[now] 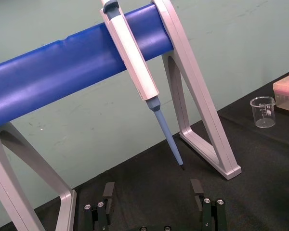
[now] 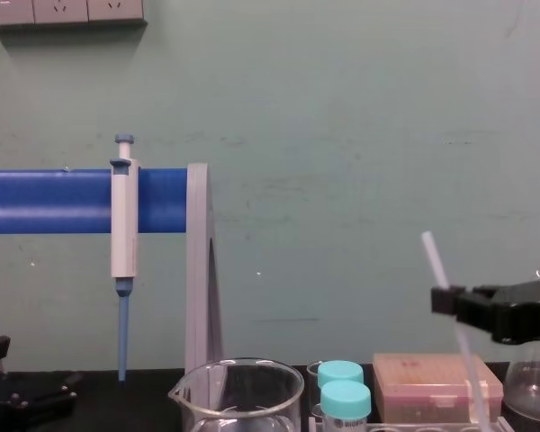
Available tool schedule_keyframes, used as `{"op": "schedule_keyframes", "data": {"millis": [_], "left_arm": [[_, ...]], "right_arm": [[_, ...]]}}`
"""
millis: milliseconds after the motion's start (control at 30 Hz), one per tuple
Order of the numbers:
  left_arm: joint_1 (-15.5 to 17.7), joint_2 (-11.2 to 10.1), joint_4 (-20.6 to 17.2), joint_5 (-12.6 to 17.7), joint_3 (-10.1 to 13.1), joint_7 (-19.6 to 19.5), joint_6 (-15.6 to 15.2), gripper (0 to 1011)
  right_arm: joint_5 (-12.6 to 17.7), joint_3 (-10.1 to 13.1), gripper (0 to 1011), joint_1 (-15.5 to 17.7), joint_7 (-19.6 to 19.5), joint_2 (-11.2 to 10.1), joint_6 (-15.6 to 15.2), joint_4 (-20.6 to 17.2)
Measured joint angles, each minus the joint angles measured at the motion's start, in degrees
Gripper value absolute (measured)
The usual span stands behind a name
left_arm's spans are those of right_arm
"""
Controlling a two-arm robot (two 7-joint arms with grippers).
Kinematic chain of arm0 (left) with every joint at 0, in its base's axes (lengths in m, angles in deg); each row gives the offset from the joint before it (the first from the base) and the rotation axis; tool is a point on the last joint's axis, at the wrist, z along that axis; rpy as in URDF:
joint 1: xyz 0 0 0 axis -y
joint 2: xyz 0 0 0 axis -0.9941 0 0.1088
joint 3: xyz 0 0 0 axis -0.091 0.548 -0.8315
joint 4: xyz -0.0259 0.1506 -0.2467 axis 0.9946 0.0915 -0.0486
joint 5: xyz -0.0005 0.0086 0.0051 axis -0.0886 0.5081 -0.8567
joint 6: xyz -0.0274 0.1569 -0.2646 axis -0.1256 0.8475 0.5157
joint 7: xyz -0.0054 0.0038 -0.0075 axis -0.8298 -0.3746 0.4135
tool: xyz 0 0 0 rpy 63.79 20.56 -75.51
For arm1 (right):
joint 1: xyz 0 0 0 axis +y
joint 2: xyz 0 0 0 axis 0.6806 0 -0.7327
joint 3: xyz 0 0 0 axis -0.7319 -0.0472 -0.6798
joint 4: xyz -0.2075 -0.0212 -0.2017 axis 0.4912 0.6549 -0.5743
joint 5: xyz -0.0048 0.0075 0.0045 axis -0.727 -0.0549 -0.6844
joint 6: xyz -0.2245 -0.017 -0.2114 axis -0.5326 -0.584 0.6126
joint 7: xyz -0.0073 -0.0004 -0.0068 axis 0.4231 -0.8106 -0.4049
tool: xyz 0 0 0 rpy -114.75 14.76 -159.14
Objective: Pick up the stirring rod with one hand, then place it down.
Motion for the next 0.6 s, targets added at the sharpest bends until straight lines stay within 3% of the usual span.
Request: {"op": "schedule_keyframes", "data": {"millis": [167, 333, 600], "left_arm": [[0.0, 0.0, 0.0, 0.0, 0.0, 0.0, 0.0, 1000], [0.0, 0.0, 0.0, 0.0, 0.0, 0.0, 0.0, 1000], [0.0, 0.0, 0.0, 0.0, 0.0, 0.0, 0.0, 1000]], "right_arm": [[1.8, 2.7, 70, 3.5, 2.0, 0.7, 5.5, -0.4], [3.9, 4.3, 70, 5.2, 4.5, 1.1, 7.5, -0.5], [3.6, 6.1, 70, 4.6, 6.1, 0.0, 8.8, -3.0]]}}
